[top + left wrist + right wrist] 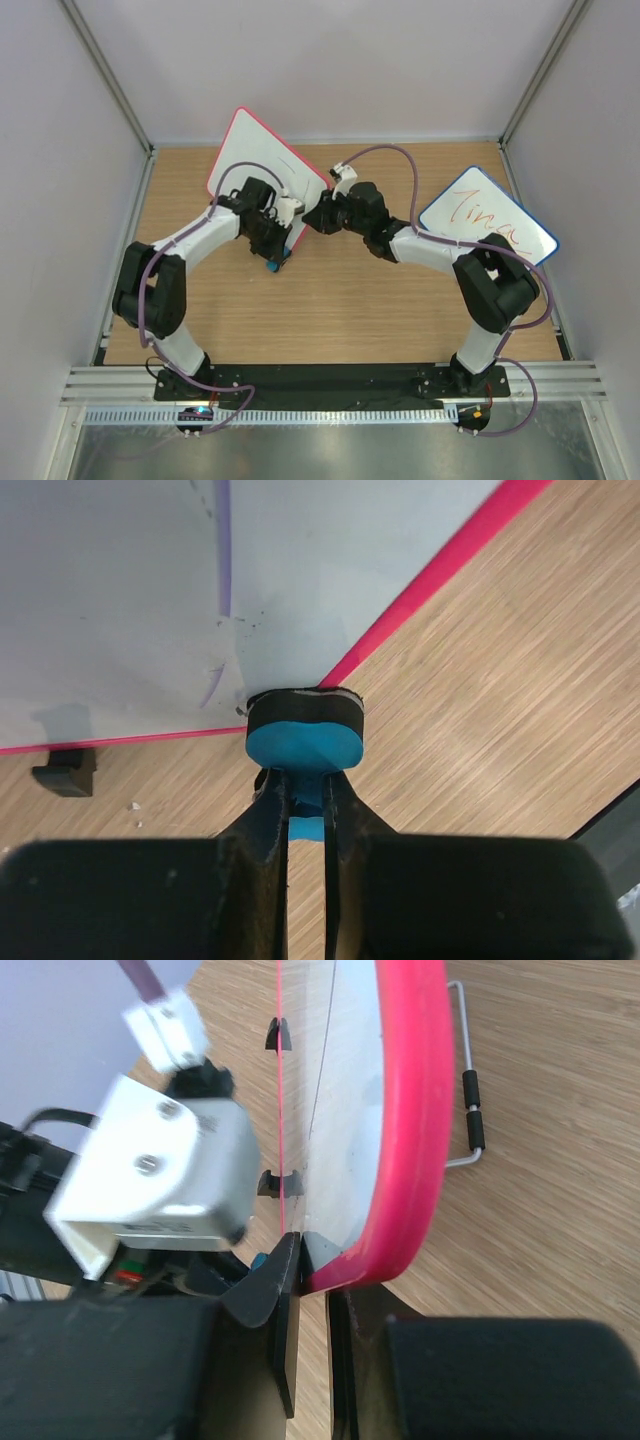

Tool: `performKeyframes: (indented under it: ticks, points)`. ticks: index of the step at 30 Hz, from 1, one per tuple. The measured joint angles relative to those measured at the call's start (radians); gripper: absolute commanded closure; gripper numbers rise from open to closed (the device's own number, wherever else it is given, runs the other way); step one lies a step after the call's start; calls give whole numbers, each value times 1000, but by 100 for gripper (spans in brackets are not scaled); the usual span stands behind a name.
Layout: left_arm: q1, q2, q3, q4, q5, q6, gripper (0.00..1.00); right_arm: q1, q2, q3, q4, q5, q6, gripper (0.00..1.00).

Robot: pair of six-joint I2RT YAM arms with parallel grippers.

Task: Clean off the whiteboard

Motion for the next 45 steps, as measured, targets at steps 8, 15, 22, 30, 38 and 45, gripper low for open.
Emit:
performKeyframes:
  ticks: [8,15,22,30,38,45]
  points:
    - [32,-137,86,45,0,6,100,10,0,2,12,-5,5,99]
    - [91,-122,284,122,6,-52,100,13,-3,3,6,-5,4,99]
    - [64,22,446,136,40,-111,100,17,-4,14,-11,2,0,99]
    - [60,96,500,132,24,-151,100,21,-4,26,-47,37,8,99]
    - [109,174,590,132,-76,-150,100,21,-4,31,-65,48,15,99]
    - [161,267,673,135,-183,-145,100,22,-4,33,-76,54,31,99]
